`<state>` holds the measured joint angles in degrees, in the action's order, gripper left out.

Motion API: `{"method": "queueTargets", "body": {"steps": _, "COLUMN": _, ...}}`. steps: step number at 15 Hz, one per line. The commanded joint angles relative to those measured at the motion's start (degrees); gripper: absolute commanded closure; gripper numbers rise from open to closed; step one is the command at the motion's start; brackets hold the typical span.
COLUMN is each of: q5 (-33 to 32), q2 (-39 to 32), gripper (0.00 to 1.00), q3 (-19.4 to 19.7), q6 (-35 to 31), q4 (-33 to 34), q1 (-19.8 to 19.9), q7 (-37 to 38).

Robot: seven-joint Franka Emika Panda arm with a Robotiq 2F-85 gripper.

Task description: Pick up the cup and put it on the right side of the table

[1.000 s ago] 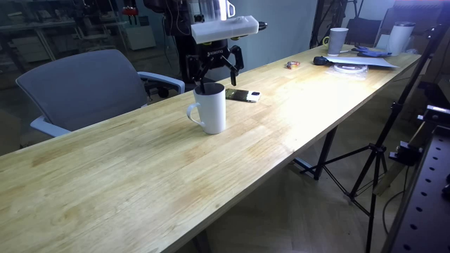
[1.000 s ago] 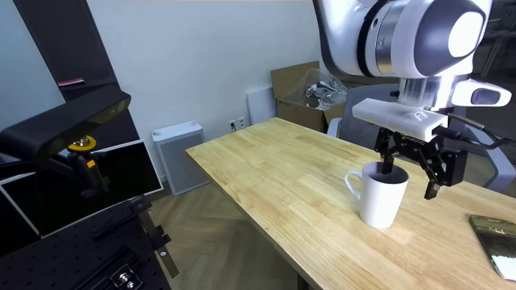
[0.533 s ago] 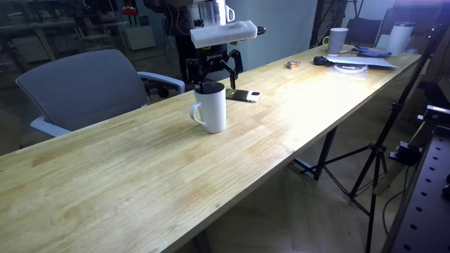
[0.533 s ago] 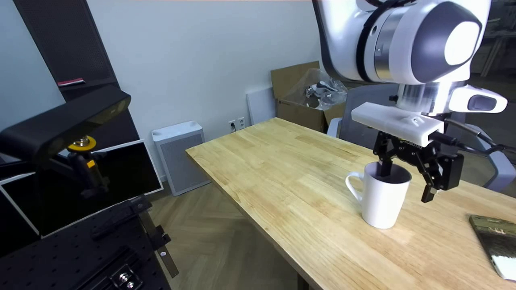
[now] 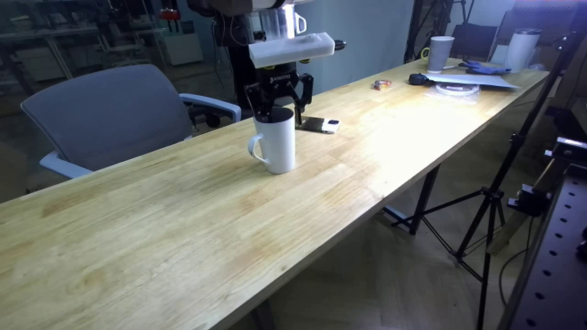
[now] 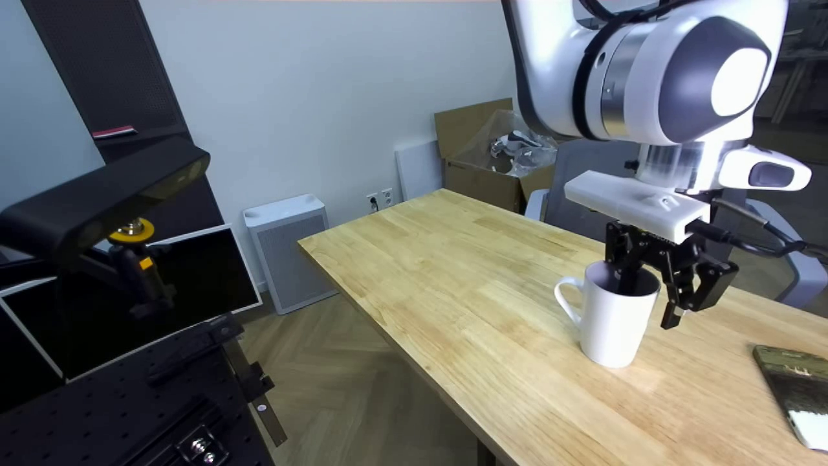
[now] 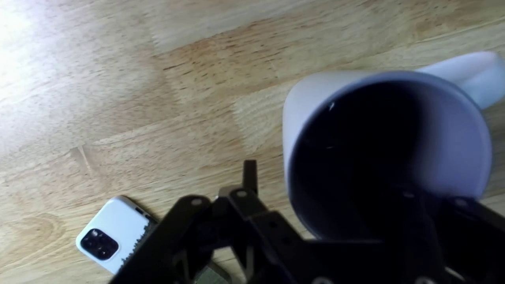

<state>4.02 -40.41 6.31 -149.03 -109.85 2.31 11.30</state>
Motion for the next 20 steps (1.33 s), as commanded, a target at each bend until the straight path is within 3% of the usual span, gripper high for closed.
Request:
{"method": "queueTargets", "body": {"steps": 1, "q5": 0.84, "q2": -1.19, "gripper": 0.66, "q3": 0.15, "q6": 0.48, "q4": 2.09, "q1": -0.17, "q7": 1.68}}
{"method": "queueTargets", "body": {"steps": 6, "q5": 1.36, "q2": -1.47, "gripper": 0.99, "q3": 0.32, "q6": 1.60, "q4": 3.00, "q1": 0.27, "q7": 1.80}}
{"method": "queueTargets", "body": {"steps": 20, "q5": -1.23, "q2": -2.80, "gripper": 0.97, "q3": 4.70, "q6": 3.24, "q4": 8.26, "q1": -1.98, "q7": 5.07}}
